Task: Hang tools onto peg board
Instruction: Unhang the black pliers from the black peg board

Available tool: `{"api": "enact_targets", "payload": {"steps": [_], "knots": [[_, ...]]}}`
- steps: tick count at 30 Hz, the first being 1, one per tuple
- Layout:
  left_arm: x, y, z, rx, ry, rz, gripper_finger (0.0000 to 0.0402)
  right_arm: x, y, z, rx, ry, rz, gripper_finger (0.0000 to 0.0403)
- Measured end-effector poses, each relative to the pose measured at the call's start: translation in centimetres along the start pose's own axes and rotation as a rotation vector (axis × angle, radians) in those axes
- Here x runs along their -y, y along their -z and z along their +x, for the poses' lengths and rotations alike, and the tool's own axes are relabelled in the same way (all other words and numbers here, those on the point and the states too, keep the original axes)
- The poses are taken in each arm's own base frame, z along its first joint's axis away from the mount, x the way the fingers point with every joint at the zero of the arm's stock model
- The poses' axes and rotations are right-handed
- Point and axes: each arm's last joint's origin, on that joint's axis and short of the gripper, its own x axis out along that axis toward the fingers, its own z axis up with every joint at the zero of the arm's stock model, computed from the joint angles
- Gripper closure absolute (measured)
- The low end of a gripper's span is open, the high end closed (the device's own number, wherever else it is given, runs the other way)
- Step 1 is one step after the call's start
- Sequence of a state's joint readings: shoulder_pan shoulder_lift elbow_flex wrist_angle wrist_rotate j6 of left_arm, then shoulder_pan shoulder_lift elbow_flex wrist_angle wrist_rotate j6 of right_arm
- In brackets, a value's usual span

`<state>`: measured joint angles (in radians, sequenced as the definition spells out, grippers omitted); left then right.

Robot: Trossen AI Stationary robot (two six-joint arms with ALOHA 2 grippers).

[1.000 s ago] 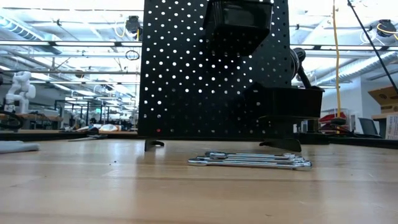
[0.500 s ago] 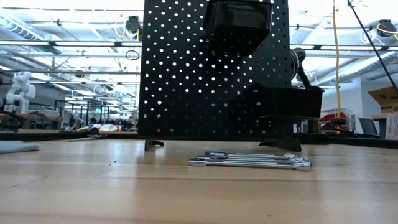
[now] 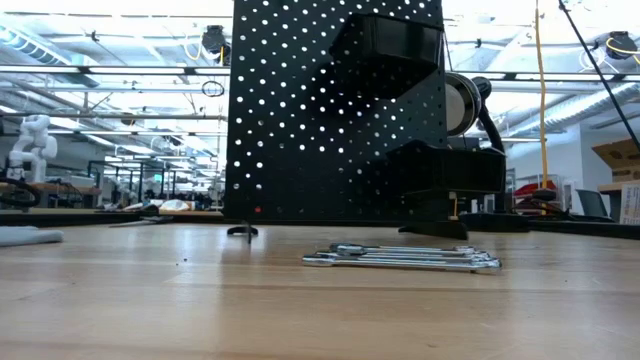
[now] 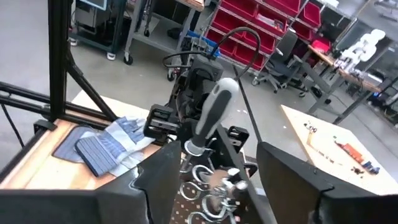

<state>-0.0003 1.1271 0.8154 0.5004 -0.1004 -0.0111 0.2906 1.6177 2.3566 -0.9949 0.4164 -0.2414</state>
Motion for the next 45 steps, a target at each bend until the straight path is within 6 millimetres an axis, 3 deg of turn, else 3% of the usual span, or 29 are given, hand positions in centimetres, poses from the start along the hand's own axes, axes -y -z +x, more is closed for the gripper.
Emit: {"api": "enact_targets", "payload": {"steps": [6, 15, 24, 30, 40, 45], "knots": [[1.1, 0.2, 0.1, 0.001, -0.079, 0.004, 0.0355, -1.6, 0.7, 0.9, -0.092, 0.058, 0.121, 0.0199], [1.3, 0.8, 0.7, 0.0, -0.124, 0.01, 0.0355, -7.2, 1.4, 4.8, -0.167, 0.293, 0.162, 0.0199], [1.3, 0.9, 0.9, 0.021, -0.13, 0.019, 0.0355, -12.7, 2.1, 7.9, -0.082, 0.667, 0.247, 0.0199], [1.3, 0.8, 0.9, 0.027, -0.132, 0.044, 0.0356, -16.0, 4.2, 9.3, 0.019, 0.86, 0.34, 0.0199], [1.1, 0.3, 1.1, 0.053, -0.134, 0.062, 0.0356, -17.7, 9.3, 11.3, 0.033, 0.894, 0.357, 0.0199], [1.2, 0.5, 1.1, 0.017, -0.128, 0.071, 0.0356, -17.2, 10.2, 12.7, 0.012, 0.927, 0.334, 0.0199]]}}
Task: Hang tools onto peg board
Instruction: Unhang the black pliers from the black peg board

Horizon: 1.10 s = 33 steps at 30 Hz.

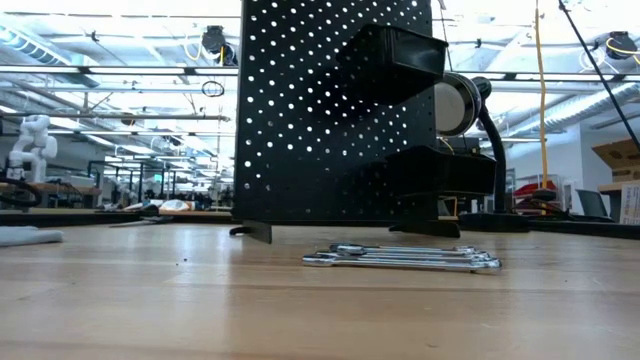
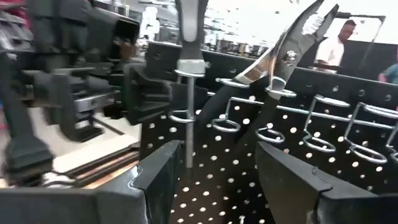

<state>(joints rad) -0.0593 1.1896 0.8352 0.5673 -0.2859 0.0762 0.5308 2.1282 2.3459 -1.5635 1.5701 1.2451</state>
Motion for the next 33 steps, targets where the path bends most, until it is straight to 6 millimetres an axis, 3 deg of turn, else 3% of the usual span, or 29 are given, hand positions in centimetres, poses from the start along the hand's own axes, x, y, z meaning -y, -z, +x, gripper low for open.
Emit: {"api": "enact_targets", "payload": {"steps": [12, 17, 20, 23, 26, 33], "knots": [[0.0, 0.2, 0.0, -0.018, 0.019, 0.021, 0.0356, -0.5, -0.7, 0.7, -0.002, 0.017, -0.072, 0.0199], [0.0, 0.2, 0.0, -0.02, -0.003, 0.023, 0.0356, -1.9, -3.8, 1.3, -0.036, -0.021, -0.213, 0.0199], [-0.1, 0.2, 0.0, -0.026, -0.044, 0.042, 0.0356, -3.2, -5.5, 2.6, -0.06, -0.214, -0.286, 0.0199], [-0.2, 0.2, 0.0, -0.026, -0.072, 0.045, 0.0356, -4.1, -7.2, 3.5, 0.026, -0.364, -0.306, 0.02], [-0.1, 0.2, -0.1, -0.03, -0.11, 0.05, 0.0356, -4.0, -9.2, 3.9, 0.142, -0.357, -0.313, 0.02], [0.1, 0.2, -0.2, -0.03, -0.12, 0.065, 0.0356, -0.9, -15.0, 3.6, 0.594, -0.427, -0.205, 0.02]]}}
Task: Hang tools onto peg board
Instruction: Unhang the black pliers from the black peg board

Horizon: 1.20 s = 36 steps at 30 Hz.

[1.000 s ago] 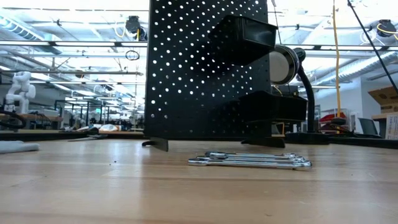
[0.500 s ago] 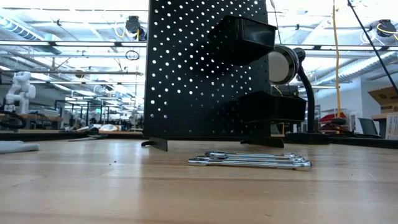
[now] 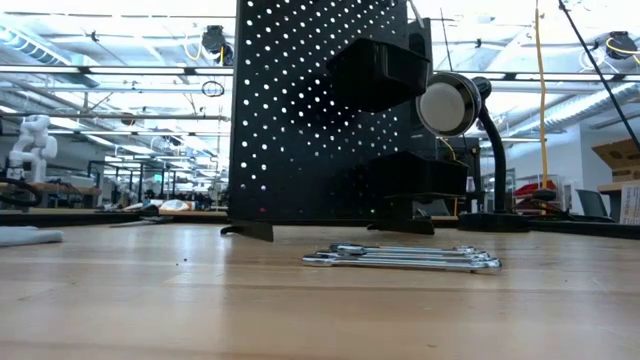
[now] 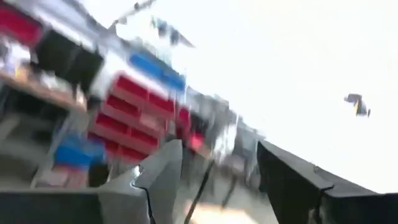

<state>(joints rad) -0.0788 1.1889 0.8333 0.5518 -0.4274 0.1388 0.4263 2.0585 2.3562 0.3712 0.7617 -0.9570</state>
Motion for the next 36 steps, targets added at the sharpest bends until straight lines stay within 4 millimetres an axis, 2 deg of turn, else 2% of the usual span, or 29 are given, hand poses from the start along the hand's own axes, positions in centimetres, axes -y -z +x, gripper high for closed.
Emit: {"api": "enact_targets", "payload": {"steps": [2, 5, 9, 14, 20, 26, 28, 30, 36], "knots": [[0.0, 0.0, 0.0, 0.0, 0.002, 0.0, 0.0356, 1.9, -0.8, 0.0, 0.02, -0.001, -0.015, 0.02], [0.0, 0.0, 0.0, 0.002, 0.012, 0.001, 0.0356, 5.0, -1.5, -0.1, 0.007, -0.099, 0.02, 0.02], [0.0, 0.0, 0.0, 0.003, 0.015, 0.002, 0.0356, 9.6, -1.8, -1.1, -0.106, -0.206, 0.064, 0.02], [0.0, 0.0, 0.0, 0.009, 0.018, 0.001, 0.0356, 15.7, -2.8, -3.6, -0.215, -0.205, 0.103, 0.02], [0.1, -0.1, 0.0, 0.013, 0.025, -0.002, 0.0356, 19.9, -2.6, -6.6, -0.403, -0.106, 0.025, 0.02], [0.1, -0.1, 0.0, 0.013, 0.026, -0.002, 0.0356, 26.4, -3.8, -10.9, -0.412, -0.063, 0.127, 0.02], [0.1, -0.1, 0.0, 0.013, 0.027, -0.002, 0.0356, 27.6, -3.6, -12.0, -0.426, -0.07, 0.162, 0.02], [0.1, -0.1, 0.0, 0.013, 0.027, -0.002, 0.0356, 27.9, -3.2, -12.7, -0.451, -0.077, 0.186, 0.02], [0.1, -0.1, 0.0, 0.012, 0.028, -0.004, 0.0356, 24.6, -0.5, -12.8, -0.526, -0.127, 0.117, 0.02]]}}
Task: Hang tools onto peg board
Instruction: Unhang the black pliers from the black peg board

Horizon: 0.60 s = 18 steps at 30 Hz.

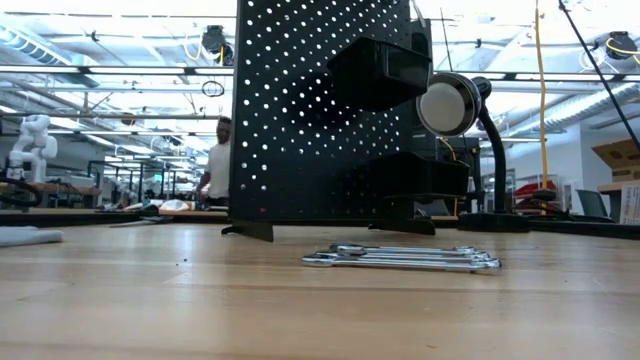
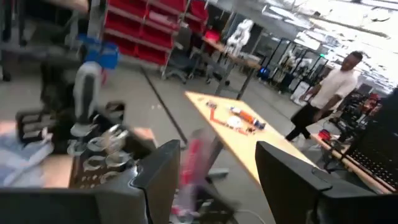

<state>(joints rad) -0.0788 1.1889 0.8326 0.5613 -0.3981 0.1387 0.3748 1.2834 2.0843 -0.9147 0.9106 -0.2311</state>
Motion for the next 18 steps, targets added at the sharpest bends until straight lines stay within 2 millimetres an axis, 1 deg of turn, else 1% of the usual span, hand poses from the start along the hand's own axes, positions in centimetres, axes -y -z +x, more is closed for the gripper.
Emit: {"api": "enact_targets", "payload": {"steps": [3, 5, 9, 12, 14, 16, 18], "knots": [[0.0, 0.0, 0.0, 0.0, 0.0, 0.0, 0.0356, -1.3, 1.0, 0.7, 0.1, -0.023, 0.014, 0.02], [0.0, 0.0, 0.0, 0.0, 0.0, -0.001, 0.0356, -2.2, 2.2, 0.9, 0.18, -0.039, 0.021, 0.02], [0.0, 0.0, 0.0, 0.0, 0.0, -0.001, 0.0356, -3.9, 6.4, 1.2, 0.333, -0.07, 0.077, 0.02], [0.0, 0.0, 0.0, 0.0, 0.0, -0.001, 0.0356, -5.2, 9.7, 1.7, 0.457, -0.031, 0.162, 0.02], [0.0, 0.0, 0.0, 0.0, 0.0, -0.002, 0.0356, -6.6, 11.8, 2.4, 0.507, 0.009, 0.177, 0.02], [0.0, 0.0, 0.0, 0.0, 0.0, -0.002, 0.0356, -7.8, 13.2, 3.4, 0.545, 0.044, 0.196, 0.02], [0.0, 0.0, 0.0, -0.001, -0.008, -0.001, 0.0356, -9.0, 14.1, 4.6, 0.552, 0.061, 0.204, 0.02]]}}
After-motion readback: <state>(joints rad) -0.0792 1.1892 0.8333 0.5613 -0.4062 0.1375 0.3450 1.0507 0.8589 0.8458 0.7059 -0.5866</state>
